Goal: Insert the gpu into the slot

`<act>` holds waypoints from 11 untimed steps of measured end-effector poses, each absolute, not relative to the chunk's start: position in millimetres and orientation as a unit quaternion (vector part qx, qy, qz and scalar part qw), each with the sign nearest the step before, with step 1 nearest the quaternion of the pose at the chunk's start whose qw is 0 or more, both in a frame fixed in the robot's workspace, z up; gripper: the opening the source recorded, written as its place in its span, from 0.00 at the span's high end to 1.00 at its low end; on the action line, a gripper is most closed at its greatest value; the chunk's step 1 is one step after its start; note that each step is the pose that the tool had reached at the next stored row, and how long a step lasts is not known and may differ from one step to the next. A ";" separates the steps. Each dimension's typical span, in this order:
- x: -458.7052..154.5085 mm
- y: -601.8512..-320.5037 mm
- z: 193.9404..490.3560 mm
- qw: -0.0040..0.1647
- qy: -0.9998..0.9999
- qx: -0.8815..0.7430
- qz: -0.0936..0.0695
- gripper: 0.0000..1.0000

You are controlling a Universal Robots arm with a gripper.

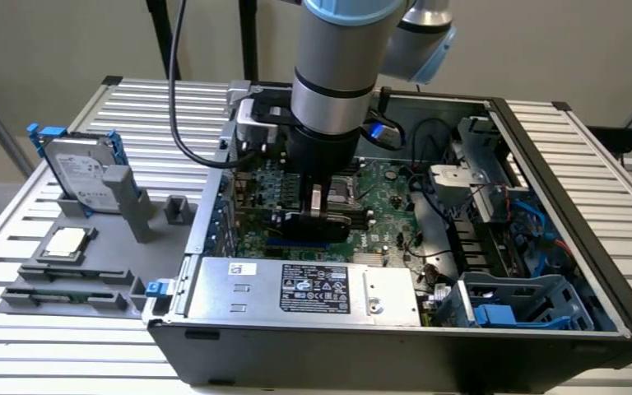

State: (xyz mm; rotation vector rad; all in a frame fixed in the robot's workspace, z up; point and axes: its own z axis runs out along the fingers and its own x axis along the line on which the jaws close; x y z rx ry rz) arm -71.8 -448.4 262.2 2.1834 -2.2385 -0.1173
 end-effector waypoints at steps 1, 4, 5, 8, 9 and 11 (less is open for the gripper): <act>-71.8 -448.3 262.0 0.006 -0.715 0.698 -0.038 0.74; -71.8 -448.3 261.5 0.006 -0.715 0.698 -0.038 0.74; -71.9 -448.3 261.2 0.006 -0.715 0.698 -0.038 0.74; -72.1 -448.3 260.3 0.006 -0.715 0.698 -0.038 0.74; -72.2 -448.3 260.0 0.006 -0.715 0.698 -0.038 0.74; -72.6 -448.3 259.3 0.007 -0.715 0.698 -0.038 0.74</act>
